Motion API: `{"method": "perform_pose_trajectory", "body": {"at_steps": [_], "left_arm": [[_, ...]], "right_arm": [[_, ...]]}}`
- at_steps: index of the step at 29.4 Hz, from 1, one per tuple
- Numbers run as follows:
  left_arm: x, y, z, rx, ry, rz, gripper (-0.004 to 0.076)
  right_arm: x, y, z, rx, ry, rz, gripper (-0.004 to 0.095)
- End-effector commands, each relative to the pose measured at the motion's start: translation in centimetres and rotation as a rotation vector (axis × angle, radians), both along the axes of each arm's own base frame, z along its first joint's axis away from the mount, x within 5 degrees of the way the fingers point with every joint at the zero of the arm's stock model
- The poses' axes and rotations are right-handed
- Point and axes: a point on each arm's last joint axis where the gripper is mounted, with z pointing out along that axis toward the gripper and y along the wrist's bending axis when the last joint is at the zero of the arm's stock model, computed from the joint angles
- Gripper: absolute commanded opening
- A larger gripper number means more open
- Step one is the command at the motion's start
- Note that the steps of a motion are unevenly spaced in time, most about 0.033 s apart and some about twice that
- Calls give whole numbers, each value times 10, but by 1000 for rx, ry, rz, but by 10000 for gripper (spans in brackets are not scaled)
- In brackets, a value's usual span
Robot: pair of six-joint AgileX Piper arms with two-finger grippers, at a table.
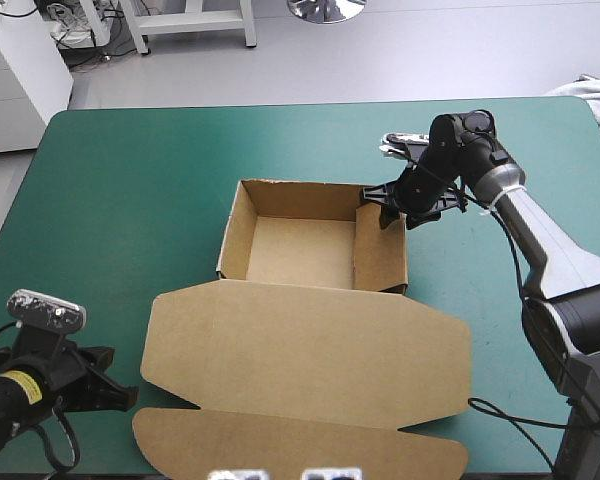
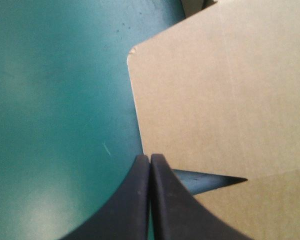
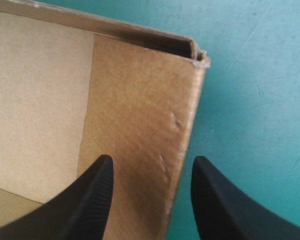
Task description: Fold the box
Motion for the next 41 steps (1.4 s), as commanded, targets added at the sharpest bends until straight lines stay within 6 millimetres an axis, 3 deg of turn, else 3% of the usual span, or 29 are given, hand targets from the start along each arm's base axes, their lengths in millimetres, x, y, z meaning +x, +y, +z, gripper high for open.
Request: {"method": "perform_pose_trajectory", "body": {"at_steps": [1, 3, 5, 7, 11, 16, 21, 25, 29, 36, 41], "left_arm": [[-6, 1, -1, -50, -67, 7, -10], [-10, 3, -7, -53, -66, 7, -10], [-14, 4, -11, -51, -60, 7, -10], [-15, 4, -13, -54, -51, 14, -10], [-16, 5, -13, -56, -55, 18, -10], [-16, 5, -15, -48, -49, 21, -10], [-16, 5, -15, -48, -49, 21, -10], [-16, 5, -15, -48, -49, 21, -10], [-16, 5, -15, -48, -49, 21, -10], [-16, 5, -15, -48, -49, 21, -10], [-15, 5, -15, -47, -51, 21, -10]], "right_arm": [[-7, 0, 13, 37, -7, 15, 428], [-8, 0, 0, 32, 34, 25, 378], [-10, 0, -11, 21, 70, 31, 250], [-11, -1, -16, 8, 80, 40, 130], [-11, -2, -15, 4, 61, 50, -19], [-10, -4, 6, 13, -33, 45, -17], [-6, -21, 53, 10, -168, 14, -17], [-4, -53, 98, 20, -305, -78, -17], [-8, -97, 123, -28, -388, -197, -17], [-22, -183, 143, -105, -445, -388, -17], [-39, -244, 143, -208, -436, -511, -17]]}}
